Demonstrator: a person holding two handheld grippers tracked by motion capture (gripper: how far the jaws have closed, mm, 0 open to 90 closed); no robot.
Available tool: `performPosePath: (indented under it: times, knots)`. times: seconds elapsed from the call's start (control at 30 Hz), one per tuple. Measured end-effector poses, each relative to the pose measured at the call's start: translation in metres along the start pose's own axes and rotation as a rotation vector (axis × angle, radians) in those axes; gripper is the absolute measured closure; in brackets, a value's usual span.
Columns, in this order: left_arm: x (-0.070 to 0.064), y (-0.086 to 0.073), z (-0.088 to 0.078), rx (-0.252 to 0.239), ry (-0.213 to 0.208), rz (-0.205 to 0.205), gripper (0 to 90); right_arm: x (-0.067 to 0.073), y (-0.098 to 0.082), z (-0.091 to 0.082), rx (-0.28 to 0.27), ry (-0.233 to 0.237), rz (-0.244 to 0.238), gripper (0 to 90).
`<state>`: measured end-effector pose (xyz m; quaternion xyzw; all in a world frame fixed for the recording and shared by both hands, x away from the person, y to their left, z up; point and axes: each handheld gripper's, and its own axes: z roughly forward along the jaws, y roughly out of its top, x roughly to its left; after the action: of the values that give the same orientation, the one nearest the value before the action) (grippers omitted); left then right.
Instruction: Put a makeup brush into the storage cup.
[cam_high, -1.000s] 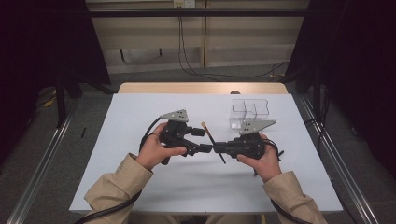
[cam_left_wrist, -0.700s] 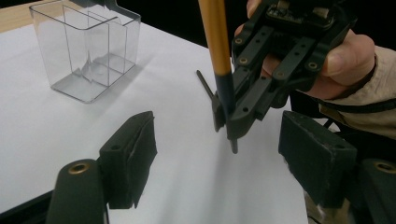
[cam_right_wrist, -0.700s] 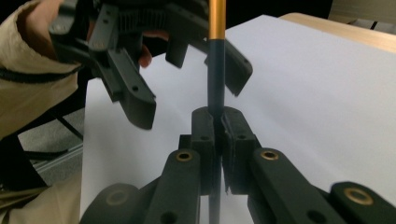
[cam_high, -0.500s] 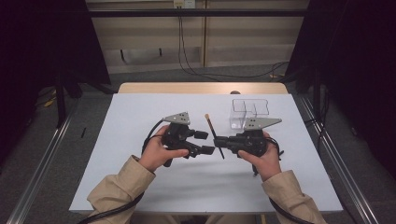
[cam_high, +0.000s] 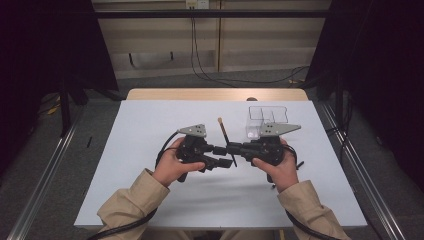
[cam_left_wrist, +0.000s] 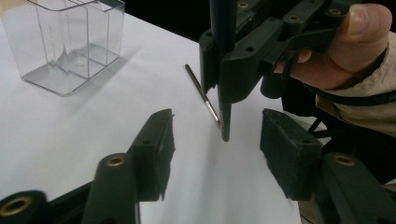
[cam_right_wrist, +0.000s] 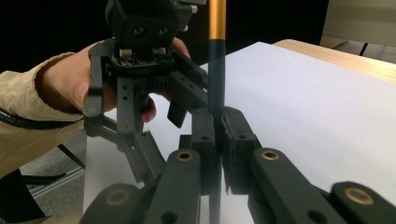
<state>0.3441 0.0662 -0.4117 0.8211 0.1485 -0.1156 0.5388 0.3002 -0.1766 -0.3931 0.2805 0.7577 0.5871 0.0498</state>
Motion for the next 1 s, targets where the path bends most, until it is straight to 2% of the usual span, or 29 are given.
performPosePath:
  times: [0.3,0.6,0.8,1.0]
  knots:
    - [0.0011,0.0002,-0.0025,-0.004,0.008,0.000,48.2,-0.0003,-0.0005,0.0002,-0.002,0.001,-0.001,84.4]
    - [0.0016,0.0003,-0.0042,-0.029,0.009,-0.013,47.4,-0.0005,0.0009,-0.0001,-0.020,0.001,0.004,84.4]
    - [0.0016,-0.0004,-0.0029,-0.024,0.005,-0.015,48.1,0.0002,0.0022,0.0015,-0.024,0.001,0.000,84.4]
    - [0.0011,0.0004,-0.0024,-0.024,0.007,-0.020,52.1,0.0009,0.0028,0.0032,-0.030,0.006,0.006,84.4]
